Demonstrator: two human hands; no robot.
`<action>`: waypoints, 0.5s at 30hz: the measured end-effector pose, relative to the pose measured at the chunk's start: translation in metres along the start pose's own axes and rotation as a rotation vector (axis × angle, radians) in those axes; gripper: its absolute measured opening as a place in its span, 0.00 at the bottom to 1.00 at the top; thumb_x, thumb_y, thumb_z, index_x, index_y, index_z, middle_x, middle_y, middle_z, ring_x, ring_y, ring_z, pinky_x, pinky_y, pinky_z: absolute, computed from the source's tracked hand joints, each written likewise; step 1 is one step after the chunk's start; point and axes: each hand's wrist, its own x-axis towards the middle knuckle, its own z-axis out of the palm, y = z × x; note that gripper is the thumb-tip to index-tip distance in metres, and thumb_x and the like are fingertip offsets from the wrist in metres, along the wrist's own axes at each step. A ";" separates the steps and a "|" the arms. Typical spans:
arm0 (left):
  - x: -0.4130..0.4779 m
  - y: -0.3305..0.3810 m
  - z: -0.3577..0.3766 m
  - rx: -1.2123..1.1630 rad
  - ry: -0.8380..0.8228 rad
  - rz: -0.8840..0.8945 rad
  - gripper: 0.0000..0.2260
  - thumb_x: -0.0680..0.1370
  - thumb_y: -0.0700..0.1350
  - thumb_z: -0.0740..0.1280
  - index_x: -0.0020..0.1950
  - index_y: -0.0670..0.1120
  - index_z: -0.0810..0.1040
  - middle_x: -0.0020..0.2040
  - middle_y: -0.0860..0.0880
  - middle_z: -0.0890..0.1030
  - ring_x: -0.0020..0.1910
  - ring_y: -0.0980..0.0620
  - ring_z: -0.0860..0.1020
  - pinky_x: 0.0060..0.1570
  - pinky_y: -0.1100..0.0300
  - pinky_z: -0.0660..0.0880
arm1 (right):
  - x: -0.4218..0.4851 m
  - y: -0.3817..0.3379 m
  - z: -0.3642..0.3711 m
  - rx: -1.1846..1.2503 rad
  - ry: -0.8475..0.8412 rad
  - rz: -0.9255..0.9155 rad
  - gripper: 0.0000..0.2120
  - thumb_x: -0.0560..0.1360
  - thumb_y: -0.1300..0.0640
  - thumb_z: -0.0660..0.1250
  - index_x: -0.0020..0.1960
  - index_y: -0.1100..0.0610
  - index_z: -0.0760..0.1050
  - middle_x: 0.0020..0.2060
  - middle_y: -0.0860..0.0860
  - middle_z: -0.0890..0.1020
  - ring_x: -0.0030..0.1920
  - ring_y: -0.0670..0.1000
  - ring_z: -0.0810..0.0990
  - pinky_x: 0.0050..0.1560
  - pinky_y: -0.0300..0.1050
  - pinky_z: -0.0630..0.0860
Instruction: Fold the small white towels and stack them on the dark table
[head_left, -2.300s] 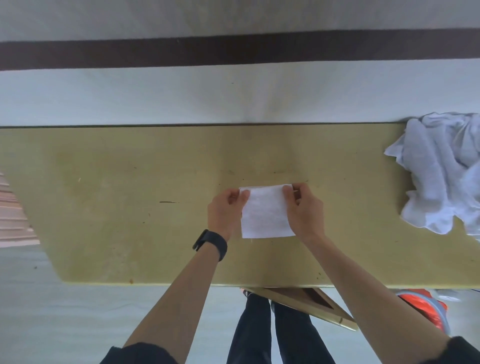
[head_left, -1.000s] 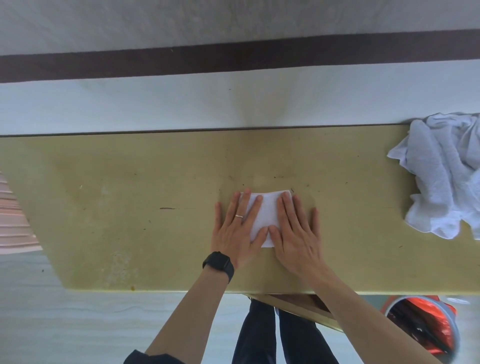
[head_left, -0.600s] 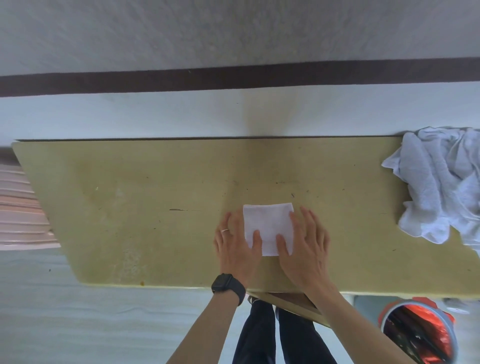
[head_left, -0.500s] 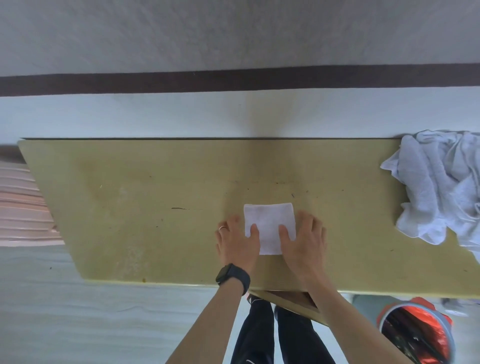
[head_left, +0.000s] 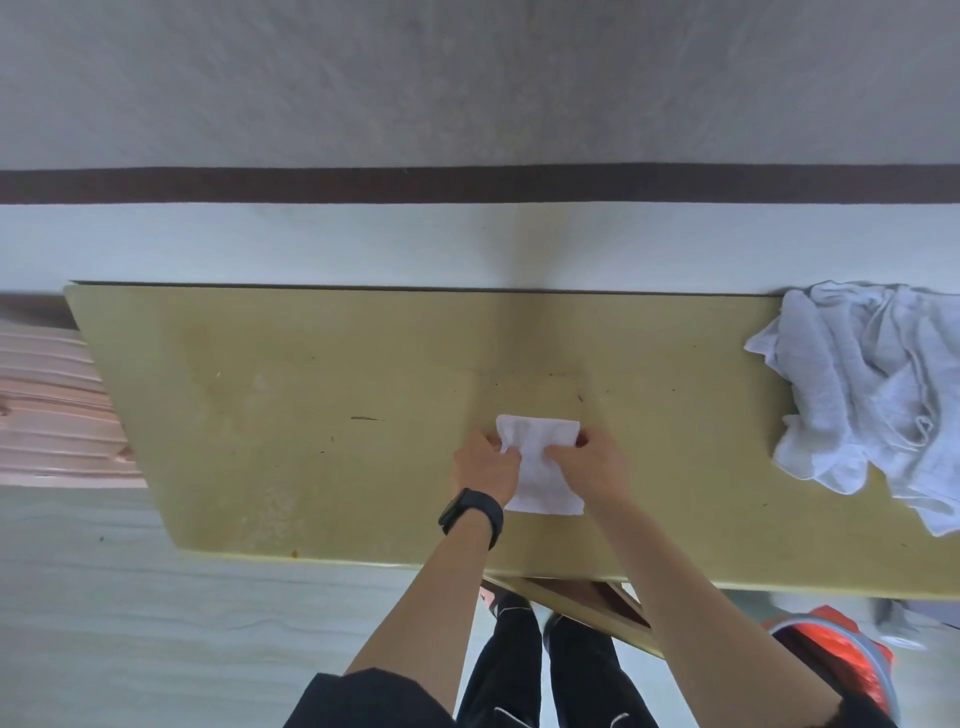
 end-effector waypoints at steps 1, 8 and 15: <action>-0.002 -0.001 -0.002 -0.087 -0.008 -0.001 0.12 0.76 0.45 0.69 0.57 0.45 0.72 0.50 0.48 0.78 0.44 0.49 0.77 0.38 0.59 0.72 | -0.003 0.001 -0.003 0.016 -0.004 -0.022 0.05 0.72 0.54 0.68 0.43 0.55 0.74 0.38 0.48 0.79 0.37 0.49 0.77 0.40 0.47 0.76; -0.037 0.002 -0.049 -0.404 -0.091 0.139 0.09 0.76 0.46 0.72 0.55 0.46 0.83 0.47 0.53 0.84 0.49 0.50 0.80 0.46 0.61 0.75 | -0.044 -0.009 -0.046 0.061 0.044 -0.349 0.13 0.78 0.51 0.66 0.39 0.58 0.71 0.31 0.48 0.72 0.33 0.48 0.68 0.30 0.37 0.63; -0.126 0.032 -0.125 -0.467 0.089 0.476 0.12 0.75 0.60 0.66 0.50 0.54 0.82 0.41 0.55 0.83 0.38 0.59 0.78 0.38 0.68 0.73 | -0.128 -0.067 -0.102 0.106 0.076 -0.725 0.04 0.79 0.49 0.66 0.47 0.47 0.78 0.37 0.45 0.83 0.38 0.41 0.79 0.35 0.33 0.71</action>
